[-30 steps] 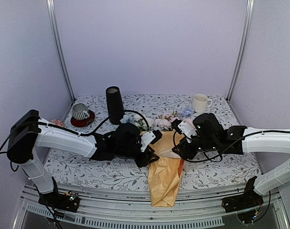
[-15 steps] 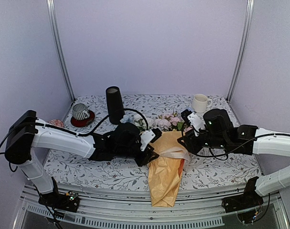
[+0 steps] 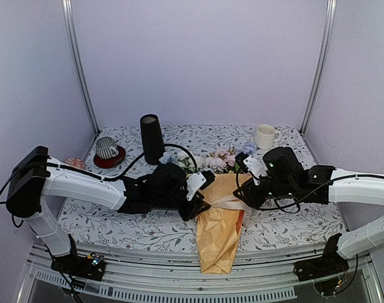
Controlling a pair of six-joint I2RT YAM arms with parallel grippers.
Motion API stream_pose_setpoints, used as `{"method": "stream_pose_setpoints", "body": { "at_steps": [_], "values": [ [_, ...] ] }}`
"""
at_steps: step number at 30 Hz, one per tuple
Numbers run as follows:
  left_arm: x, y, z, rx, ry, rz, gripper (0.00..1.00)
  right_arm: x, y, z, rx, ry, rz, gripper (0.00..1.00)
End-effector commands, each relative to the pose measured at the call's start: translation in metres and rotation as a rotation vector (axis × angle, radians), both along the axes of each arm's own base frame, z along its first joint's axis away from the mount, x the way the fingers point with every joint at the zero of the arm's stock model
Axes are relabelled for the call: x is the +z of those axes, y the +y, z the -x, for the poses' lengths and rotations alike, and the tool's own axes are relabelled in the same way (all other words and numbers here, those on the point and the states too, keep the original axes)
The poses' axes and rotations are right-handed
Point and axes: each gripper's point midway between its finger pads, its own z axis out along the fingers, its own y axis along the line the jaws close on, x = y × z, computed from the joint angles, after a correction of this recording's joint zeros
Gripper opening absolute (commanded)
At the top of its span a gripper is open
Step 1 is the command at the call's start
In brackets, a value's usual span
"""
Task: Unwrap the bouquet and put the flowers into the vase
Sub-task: Untie the half-tied ribbon from the folded wrapping paper.
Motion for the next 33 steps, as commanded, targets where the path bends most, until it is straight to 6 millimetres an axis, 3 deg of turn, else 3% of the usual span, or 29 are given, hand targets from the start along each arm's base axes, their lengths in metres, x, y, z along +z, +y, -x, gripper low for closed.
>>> {"method": "stream_pose_setpoints", "body": {
  "at_steps": [1,13,15,17,19,20,27,33],
  "values": [
    [0.022,-0.006,0.001,-0.009,-0.043,0.038,0.4,-0.016,0.001,0.004,0.018,0.047,0.03,0.43],
    [0.021,-0.004,0.001,-0.002,-0.048,0.029,0.4,-0.038,-0.012,-0.001,-0.038,0.08,0.133,0.4],
    [0.021,-0.004,0.001,-0.001,-0.048,0.03,0.4,-0.042,-0.01,0.001,-0.026,0.092,0.139,0.34],
    [0.022,-0.004,0.0,0.0,-0.05,0.033,0.4,-0.042,-0.007,0.001,-0.011,0.097,0.135,0.22],
    [0.025,-0.005,0.001,-0.002,-0.052,0.039,0.4,-0.037,-0.001,-0.001,0.001,0.087,0.119,0.06],
    [0.027,-0.006,0.0,-0.002,-0.053,0.042,0.4,-0.031,0.003,-0.003,0.004,0.077,0.105,0.04],
    [0.049,-0.018,-0.004,-0.008,-0.072,0.092,0.44,0.019,0.04,-0.018,0.093,-0.008,0.0,0.03],
    [0.059,-0.026,-0.016,0.03,-0.083,0.108,0.51,0.035,0.066,-0.018,0.185,-0.022,-0.052,0.03]
  ]
}}
